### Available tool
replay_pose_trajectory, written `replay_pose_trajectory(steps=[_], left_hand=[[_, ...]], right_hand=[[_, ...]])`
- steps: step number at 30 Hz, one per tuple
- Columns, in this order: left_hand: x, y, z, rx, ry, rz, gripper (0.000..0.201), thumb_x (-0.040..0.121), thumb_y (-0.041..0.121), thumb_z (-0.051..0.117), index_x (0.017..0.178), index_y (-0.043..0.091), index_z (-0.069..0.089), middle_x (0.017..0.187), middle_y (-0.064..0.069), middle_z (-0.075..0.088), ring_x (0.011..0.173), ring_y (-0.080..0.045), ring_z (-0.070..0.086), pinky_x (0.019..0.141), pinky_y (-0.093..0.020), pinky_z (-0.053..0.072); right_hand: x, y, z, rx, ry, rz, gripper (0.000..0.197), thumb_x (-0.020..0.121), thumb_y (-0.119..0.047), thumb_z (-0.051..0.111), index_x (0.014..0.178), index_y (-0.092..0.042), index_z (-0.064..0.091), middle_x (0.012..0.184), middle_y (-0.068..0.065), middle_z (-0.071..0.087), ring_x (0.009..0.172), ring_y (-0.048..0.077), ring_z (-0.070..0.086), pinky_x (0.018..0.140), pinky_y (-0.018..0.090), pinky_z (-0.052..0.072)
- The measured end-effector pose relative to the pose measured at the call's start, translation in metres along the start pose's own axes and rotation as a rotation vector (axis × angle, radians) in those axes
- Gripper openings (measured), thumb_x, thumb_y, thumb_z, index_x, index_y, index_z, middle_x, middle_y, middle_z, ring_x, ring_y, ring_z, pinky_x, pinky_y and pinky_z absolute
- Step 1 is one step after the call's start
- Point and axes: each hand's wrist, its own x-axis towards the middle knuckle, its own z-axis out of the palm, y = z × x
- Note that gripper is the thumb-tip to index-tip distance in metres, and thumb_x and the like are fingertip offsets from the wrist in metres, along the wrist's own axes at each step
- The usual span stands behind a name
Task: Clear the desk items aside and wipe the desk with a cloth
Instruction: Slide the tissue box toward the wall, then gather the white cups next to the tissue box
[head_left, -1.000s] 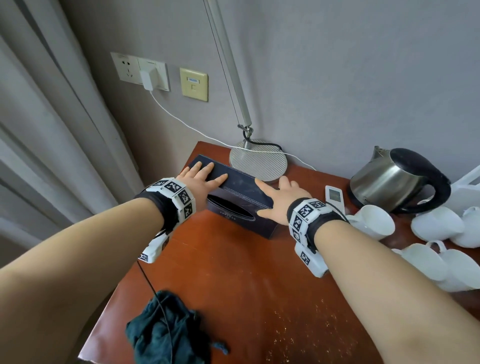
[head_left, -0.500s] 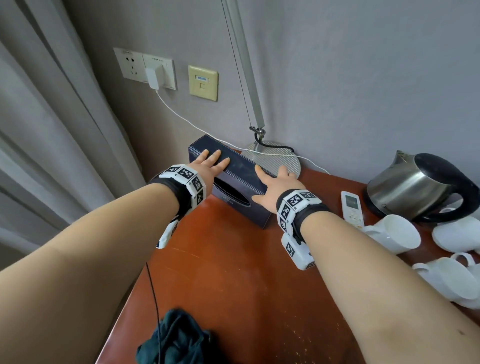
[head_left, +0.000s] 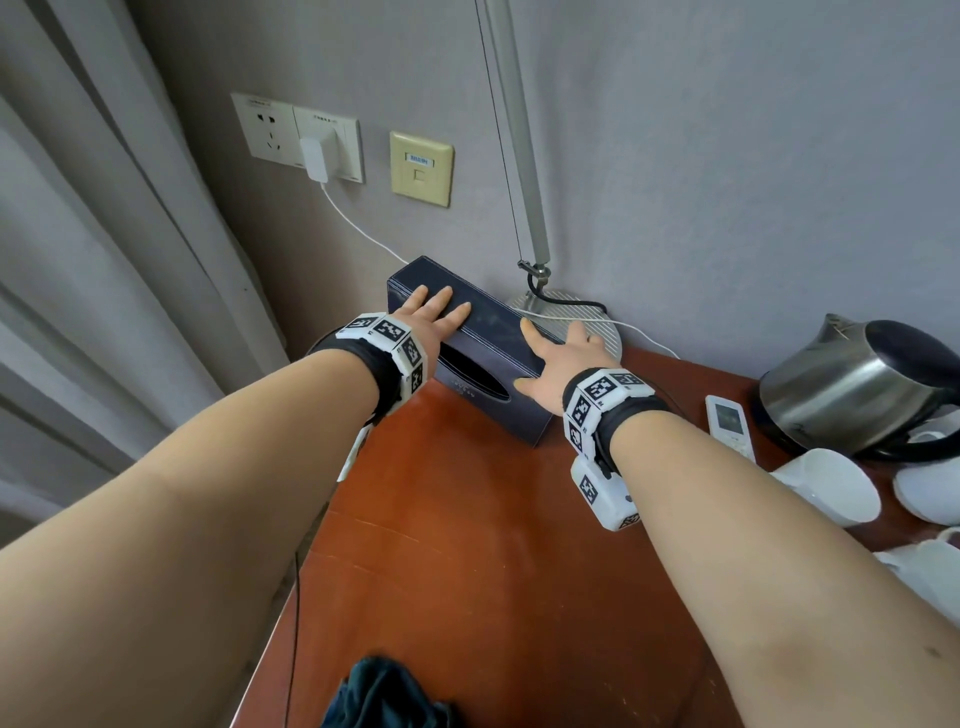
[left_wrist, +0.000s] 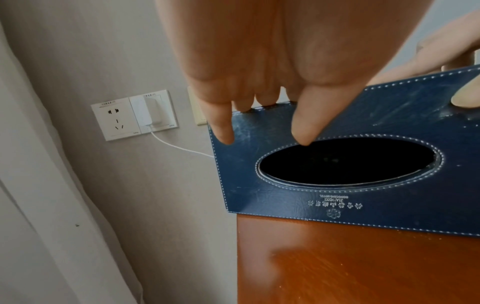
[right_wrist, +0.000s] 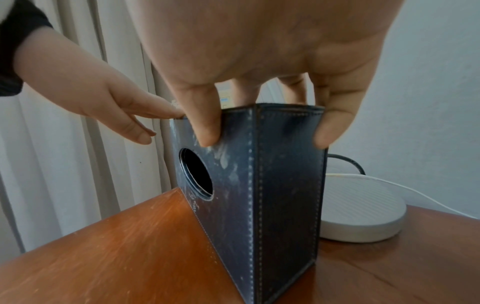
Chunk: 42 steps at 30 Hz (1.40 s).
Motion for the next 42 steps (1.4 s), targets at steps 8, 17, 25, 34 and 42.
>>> replay_pose_trajectory(steps=[8, 17, 25, 34, 42], left_hand=[[0.000, -0.002, 0.002, -0.041, 0.025, 0.027, 0.079, 0.096, 0.019, 0.046, 0.148, 0.032, -0.013, 0.156, 0.003, -0.019, 0.145, -0.025, -0.015, 0.118, -0.044, 0.011], [-0.003, 0.000, 0.002, -0.124, 0.061, 0.033, 0.066, 0.097, 0.050, 0.031, 0.149, 0.033, -0.008, 0.158, 0.004, -0.014, 0.145, -0.023, -0.015, 0.118, -0.042, 0.003], [-0.003, 0.006, 0.000, -0.062, 0.066, -0.007, 0.077, 0.092, 0.057, 0.038, 0.149, 0.032, -0.007, 0.158, 0.003, -0.013, 0.146, -0.024, -0.010, 0.118, -0.048, 0.006], [-0.035, 0.064, 0.008, -0.118, 0.186, 0.009, 0.088, 0.088, 0.049, 0.054, 0.150, 0.024, -0.003, 0.158, -0.006, -0.007, 0.146, -0.026, -0.009, 0.119, -0.045, 0.001], [-0.065, 0.186, -0.005, -0.053, 0.194, 0.231, 0.087, 0.089, 0.051, 0.052, 0.150, 0.022, -0.002, 0.158, -0.006, -0.002, 0.146, -0.024, -0.005, 0.119, -0.041, 0.005]], right_hand=[[0.004, -0.001, -0.002, -0.002, -0.001, 0.011, 0.073, 0.089, -0.053, 0.047, 0.146, -0.046, 0.000, 0.155, 0.013, 0.005, 0.141, 0.036, 0.011, 0.102, 0.045, 0.038], [0.003, -0.002, 0.000, 0.001, 0.019, 0.020, 0.075, 0.088, -0.055, 0.048, 0.146, -0.045, 0.001, 0.155, 0.014, 0.005, 0.139, 0.037, 0.016, 0.103, 0.045, 0.040], [-0.002, 0.003, -0.004, -0.032, -0.015, 0.006, 0.078, 0.089, -0.055, 0.047, 0.148, -0.038, -0.001, 0.155, 0.013, 0.009, 0.139, 0.038, 0.019, 0.103, 0.051, 0.039], [-0.061, 0.060, -0.010, 0.048, 0.067, -0.103, 0.079, 0.089, -0.050, 0.049, 0.149, -0.032, 0.001, 0.153, 0.008, 0.018, 0.139, 0.029, 0.022, 0.106, 0.042, 0.032], [-0.131, 0.191, -0.004, 0.074, 0.095, -0.023, 0.073, 0.091, -0.047, 0.048, 0.149, -0.031, 0.007, 0.147, 0.003, 0.025, 0.135, 0.026, 0.026, 0.108, 0.042, 0.033]])
